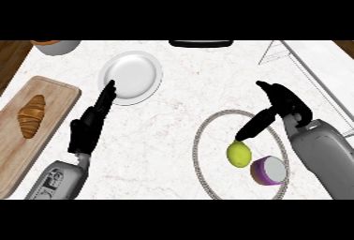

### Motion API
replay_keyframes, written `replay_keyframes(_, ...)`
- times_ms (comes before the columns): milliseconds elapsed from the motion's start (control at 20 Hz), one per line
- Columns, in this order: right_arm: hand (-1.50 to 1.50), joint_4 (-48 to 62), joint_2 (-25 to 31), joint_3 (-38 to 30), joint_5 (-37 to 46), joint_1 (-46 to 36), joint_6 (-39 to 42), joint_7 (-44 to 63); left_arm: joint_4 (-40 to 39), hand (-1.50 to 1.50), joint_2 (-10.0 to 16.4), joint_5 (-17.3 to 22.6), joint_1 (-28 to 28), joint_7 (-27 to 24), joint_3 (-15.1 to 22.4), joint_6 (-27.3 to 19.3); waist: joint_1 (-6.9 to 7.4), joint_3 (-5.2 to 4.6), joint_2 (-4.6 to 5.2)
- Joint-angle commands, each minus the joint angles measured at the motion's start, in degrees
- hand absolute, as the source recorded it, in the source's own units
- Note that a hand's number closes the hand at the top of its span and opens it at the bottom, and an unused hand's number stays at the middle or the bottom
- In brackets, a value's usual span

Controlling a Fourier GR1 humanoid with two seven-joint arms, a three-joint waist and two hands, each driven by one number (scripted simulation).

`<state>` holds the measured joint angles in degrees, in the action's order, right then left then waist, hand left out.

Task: Pick the pear from the placemat and place it in the tiered shelf

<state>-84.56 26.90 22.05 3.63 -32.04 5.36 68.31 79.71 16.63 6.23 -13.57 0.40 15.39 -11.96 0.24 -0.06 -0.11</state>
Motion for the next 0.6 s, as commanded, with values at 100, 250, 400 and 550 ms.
replay_keyframes(100, -1.5, 0.06, -3.68, 0.61, 1.8, -4.42, -0.04, 16.03, -0.19, 0.0, -0.84, -0.49, -0.76, 1.17, -0.63, 0.36, -0.15, -0.03, -0.05)
replay_keyframes(250, -1.5, 1.03, -2.96, 0.17, 1.79, -1.71, 0.47, 12.52, -2.38, 0.0, -2.34, -1.72, 1.31, -2.2, 0.36, 0.55, -0.45, -0.01, 0.02)
replay_keyframes(400, -1.5, 5.32, -6.26, 0.48, 3.85, -3.97, -1.02, 12.1, 1.21, 0.0, -0.32, -0.62, 1.62, -0.3, -1.23, 2.1, 0.33, 0.0, 0.06)
replay_keyframes(550, -1.5, 5.77, -5.12, 1.21, 5.17, 1.03, -0.82, 7.71, 1.92, 0.0, 0.81, -0.63, 0.42, 2.09, -2.38, 2.72, -0.13, 0.03, 0.04)
